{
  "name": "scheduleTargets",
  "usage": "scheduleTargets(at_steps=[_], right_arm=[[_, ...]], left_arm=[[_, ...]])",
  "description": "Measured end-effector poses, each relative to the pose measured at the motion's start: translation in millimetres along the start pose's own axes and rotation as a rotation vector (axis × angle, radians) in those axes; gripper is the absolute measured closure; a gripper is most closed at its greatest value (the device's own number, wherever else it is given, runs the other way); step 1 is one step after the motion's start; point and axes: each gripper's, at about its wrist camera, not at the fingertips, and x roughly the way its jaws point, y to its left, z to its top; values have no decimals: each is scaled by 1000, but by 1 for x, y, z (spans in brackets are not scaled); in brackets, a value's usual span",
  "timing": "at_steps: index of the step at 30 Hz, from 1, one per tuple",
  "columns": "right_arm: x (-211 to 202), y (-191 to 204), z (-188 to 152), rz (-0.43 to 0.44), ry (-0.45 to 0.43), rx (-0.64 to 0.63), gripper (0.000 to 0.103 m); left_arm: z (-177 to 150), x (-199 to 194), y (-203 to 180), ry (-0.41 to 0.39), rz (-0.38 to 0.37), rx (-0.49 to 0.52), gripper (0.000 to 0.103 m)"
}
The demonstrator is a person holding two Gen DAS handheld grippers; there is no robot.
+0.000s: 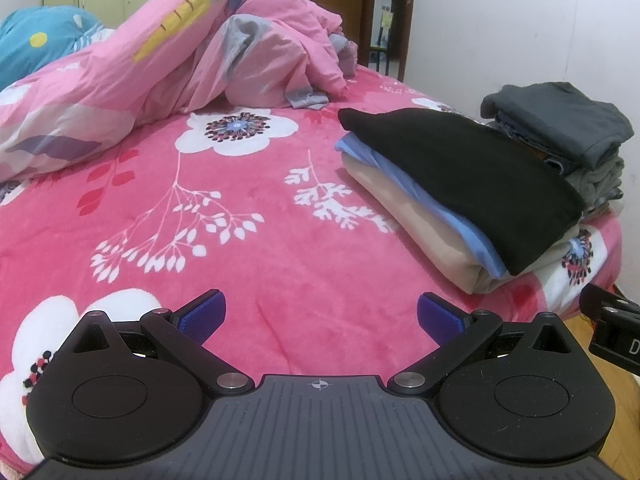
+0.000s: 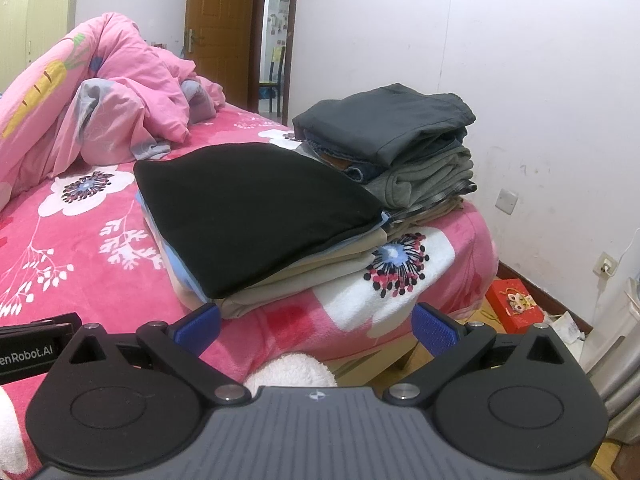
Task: Fold clothes
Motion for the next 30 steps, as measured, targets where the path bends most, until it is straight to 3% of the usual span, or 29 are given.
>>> scheduleTargets(at_steps=[30], right_arm=[[0, 1, -1, -3, 5, -2, 0]], left_arm=[[-2, 2, 1, 13, 3, -3, 0]])
